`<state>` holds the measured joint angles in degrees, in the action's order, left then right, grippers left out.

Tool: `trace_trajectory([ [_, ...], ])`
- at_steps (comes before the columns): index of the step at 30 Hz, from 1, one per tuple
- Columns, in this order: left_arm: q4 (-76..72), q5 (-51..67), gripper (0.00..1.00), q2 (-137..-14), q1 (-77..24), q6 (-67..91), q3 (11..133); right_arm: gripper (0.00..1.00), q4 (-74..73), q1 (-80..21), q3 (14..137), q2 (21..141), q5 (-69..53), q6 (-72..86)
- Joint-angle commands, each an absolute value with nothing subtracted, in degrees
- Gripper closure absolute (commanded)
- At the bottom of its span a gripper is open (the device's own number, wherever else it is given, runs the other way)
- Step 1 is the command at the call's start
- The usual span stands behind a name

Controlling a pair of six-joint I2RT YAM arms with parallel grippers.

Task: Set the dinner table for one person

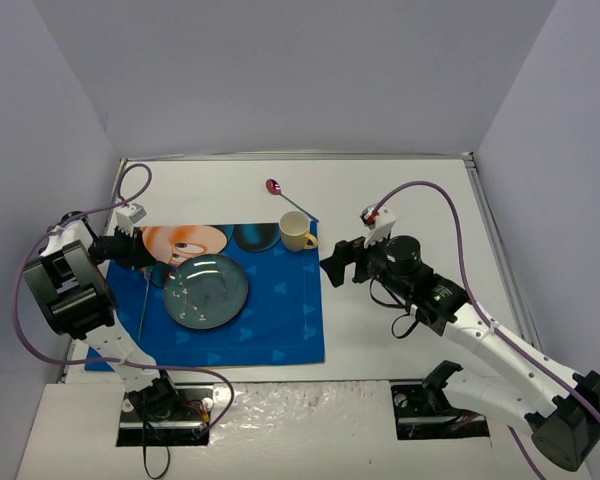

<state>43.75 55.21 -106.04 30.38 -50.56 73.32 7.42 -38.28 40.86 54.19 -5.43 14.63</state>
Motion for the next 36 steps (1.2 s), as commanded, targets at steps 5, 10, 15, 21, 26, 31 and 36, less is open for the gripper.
trace_trajectory([
  [5,44.4,56.8,0.97,-106.4,31.2,-54.8,75.1,0.04,10.5,-38.0,41.5,55.4,-4.7,13.6],
  [10,44.6,56.8,0.96,-107.5,31.2,-54.8,75.8,0.05,10.4,-38.0,41.7,55.6,-4.8,13.6],
  [15,44.6,56.7,0.91,-108.8,31.2,-54.9,76.2,0.05,10.4,-37.8,41.5,55.9,-5.0,13.7],
  [21,45.3,56.1,0.9,-110.1,31.2,-55.2,77.5,0.05,10.4,-37.4,41.5,55.9,-5.3,14.0],
  [26,45.2,55.7,0.89,-110.1,31.3,-55.0,77.9,0.04,10.2,-37.1,41.5,55.9,-5.5,13.9],
  [31,44.8,55.2,0.83,-109.9,31.6,-54.4,78.0,0.05,10.3,-36.9,41.5,55.6,-5.8,14.0],
  [36,43.3,54.4,0.76,-108.9,31.7,-53.4,77.4,0.04,10.1,-36.7,41.3,55.3,-6.0,14.1],
])
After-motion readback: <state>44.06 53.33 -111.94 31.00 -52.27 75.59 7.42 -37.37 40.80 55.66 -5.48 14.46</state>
